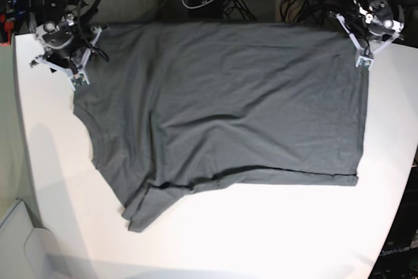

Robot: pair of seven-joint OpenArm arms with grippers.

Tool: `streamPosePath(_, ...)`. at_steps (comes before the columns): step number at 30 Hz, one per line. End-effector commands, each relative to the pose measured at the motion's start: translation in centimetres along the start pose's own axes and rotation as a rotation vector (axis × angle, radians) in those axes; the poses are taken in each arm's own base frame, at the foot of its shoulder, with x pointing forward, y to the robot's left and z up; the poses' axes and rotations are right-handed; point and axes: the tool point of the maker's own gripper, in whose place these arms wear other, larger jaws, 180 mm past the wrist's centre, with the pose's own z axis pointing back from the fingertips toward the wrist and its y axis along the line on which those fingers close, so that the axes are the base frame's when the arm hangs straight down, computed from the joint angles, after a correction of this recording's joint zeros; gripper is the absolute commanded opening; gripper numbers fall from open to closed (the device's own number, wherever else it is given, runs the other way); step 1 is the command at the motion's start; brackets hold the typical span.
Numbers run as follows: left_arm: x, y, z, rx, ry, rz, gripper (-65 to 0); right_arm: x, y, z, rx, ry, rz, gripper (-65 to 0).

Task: Layout the t-shirt on the table in an organized manner, then fold the t-shirt properly
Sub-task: 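Grasp the two shoulder corners of the grey shirt with both grippers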

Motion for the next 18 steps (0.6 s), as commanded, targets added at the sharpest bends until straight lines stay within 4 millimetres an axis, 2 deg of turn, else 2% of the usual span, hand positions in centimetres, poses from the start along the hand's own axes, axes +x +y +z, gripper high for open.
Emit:
streamPosePath(1, 2.6, 0.8, 1.0, 0.021, -0.116, 0.003, -65.0, 0.8, -0.6, 0.3, -0.019, -0.030, 0.001, -48.2)
streamPosePath(3, 2.9, 1.0, 1.4, 0.032, -0.128, -0.007, -64.1, 1.4, -0.9, 0.3, -0.025, -0.042, -0.002, -56.4)
streamPosePath(6, 3.0, 1.2, 1.8, 0.042, -0.125, -0.008, -64.4, 1.9, -1.1, 0.2, -0.031, -0.052, -0.004, -61.8)
streamPosePath(9, 3.0, 1.7, 2.6, 0.065, -0.105, -0.012, -64.4, 2.1, -1.2, 0.2, -0.033, -0.056, -0.004, -61.9)
streamPosePath(13, 4.1, 2.4, 4.0, 0.104, -0.138, -0.028, -64.4, 2.2, -1.3, 0.4, -0.038, -0.060, -0.003, -61.9)
streamPosePath(18, 4.2, 2.2, 4.2, 0.110, -0.142, -0.027, -64.4, 1.9, -1.2, 0.4, -0.034, -0.052, -0.001, -60.1)
